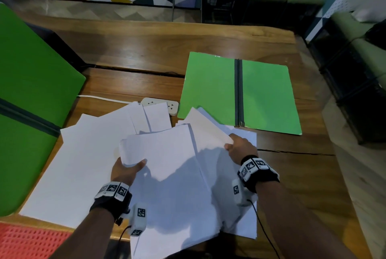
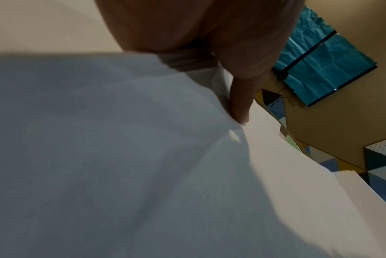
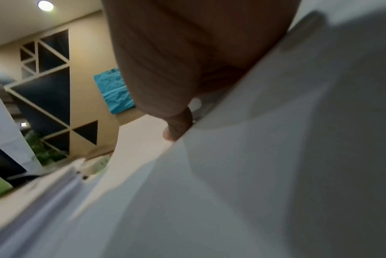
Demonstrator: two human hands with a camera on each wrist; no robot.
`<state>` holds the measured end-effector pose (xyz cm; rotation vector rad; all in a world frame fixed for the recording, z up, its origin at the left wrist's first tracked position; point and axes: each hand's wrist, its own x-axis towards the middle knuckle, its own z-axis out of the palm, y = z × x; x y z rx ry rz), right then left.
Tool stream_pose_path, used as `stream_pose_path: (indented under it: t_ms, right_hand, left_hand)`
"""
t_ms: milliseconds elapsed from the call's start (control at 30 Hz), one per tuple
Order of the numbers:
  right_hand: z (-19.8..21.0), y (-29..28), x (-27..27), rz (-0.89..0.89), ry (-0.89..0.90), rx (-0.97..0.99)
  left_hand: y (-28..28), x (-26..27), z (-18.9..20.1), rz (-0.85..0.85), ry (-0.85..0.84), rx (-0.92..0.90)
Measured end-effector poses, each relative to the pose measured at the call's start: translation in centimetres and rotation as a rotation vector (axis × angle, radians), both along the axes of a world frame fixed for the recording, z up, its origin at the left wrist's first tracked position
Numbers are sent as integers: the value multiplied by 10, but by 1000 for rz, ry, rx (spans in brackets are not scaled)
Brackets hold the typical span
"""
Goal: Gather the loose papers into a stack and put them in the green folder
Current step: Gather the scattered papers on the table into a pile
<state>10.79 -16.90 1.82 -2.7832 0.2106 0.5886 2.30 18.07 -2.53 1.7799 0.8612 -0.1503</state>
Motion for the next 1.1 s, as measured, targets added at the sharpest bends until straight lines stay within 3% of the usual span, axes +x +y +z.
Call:
stream_pose_path:
  t_ms: [167, 333, 567, 700, 833, 1100]
  right_hand:
    - [-4, -29, 8, 33, -41, -55]
    - [-17, -14, 7, 10, 58, -19]
    - [-25, -12, 6, -1, 57, -168]
    - [-24, -10, 12, -24, 115, -62]
    - [-21, -8, 13, 21, 111, -173]
    - [-14, -9, 20, -79, 179, 29]
  left_hand:
    - [-1, -1, -2, -5, 12, 20]
    - [-5, -2, 2, 23, 9, 39]
    - [-6, 0, 1, 14, 11, 71]
    - [-6, 1, 2, 16, 12, 86]
    - [-7, 0, 2, 19, 18, 78]
    - [-5, 0, 4, 11, 18, 74]
